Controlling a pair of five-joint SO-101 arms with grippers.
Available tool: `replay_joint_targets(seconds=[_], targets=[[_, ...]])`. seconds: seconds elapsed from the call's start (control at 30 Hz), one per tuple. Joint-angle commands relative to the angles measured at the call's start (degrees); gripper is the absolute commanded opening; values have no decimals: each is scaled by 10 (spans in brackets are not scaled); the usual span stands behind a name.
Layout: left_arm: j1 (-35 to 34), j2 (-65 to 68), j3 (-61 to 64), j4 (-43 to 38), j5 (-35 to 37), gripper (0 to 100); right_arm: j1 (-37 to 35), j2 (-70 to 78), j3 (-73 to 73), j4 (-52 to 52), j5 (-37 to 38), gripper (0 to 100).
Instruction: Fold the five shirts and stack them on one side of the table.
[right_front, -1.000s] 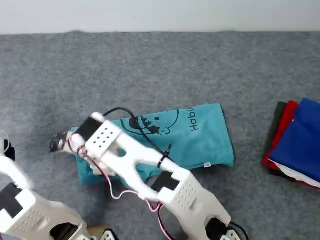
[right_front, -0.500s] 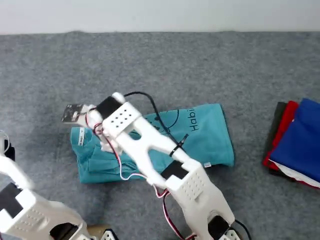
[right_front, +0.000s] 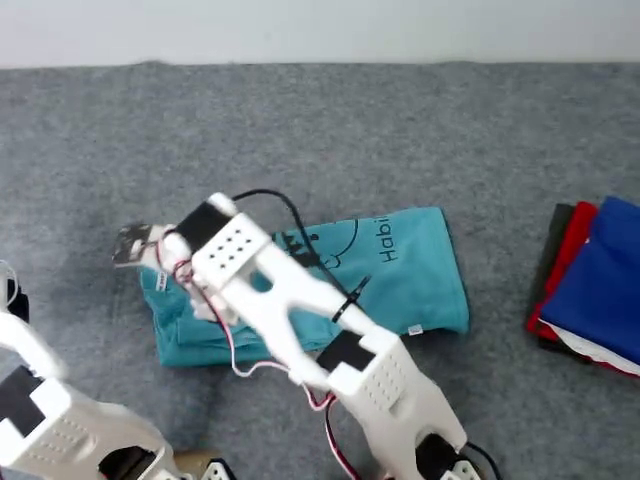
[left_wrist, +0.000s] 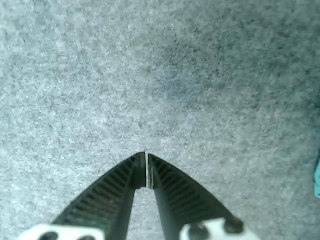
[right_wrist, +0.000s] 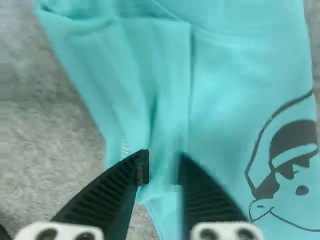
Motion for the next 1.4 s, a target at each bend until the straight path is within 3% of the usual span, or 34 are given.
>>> replay_joint_targets(seconds=[0.0, 0.17, 0.47, 0.67, 0.87, 1.17, 1.37], targets=[[4, -4, -21, 4, -7, 15, -32, -48, 10, 24, -27, 6], [4, -4, -21, 4, -7, 15, -50, -21, 35, 19, -29, 10], [4, -4, -21, 5, -7, 15, 70, 46, 18, -58, 23, 9], [11, -4, -21, 5, -6, 15, 106, 50, 1, -69, 23, 9], [27, -4, -21, 5, -4, 15, 36, 24, -66, 22, 20, 9], [25, -4, -21, 4, -4, 15, -74, 46, -65, 21, -28, 9], [25, -4, -21, 5, -4, 15, -38, 102, -69, -47, -21, 9]])
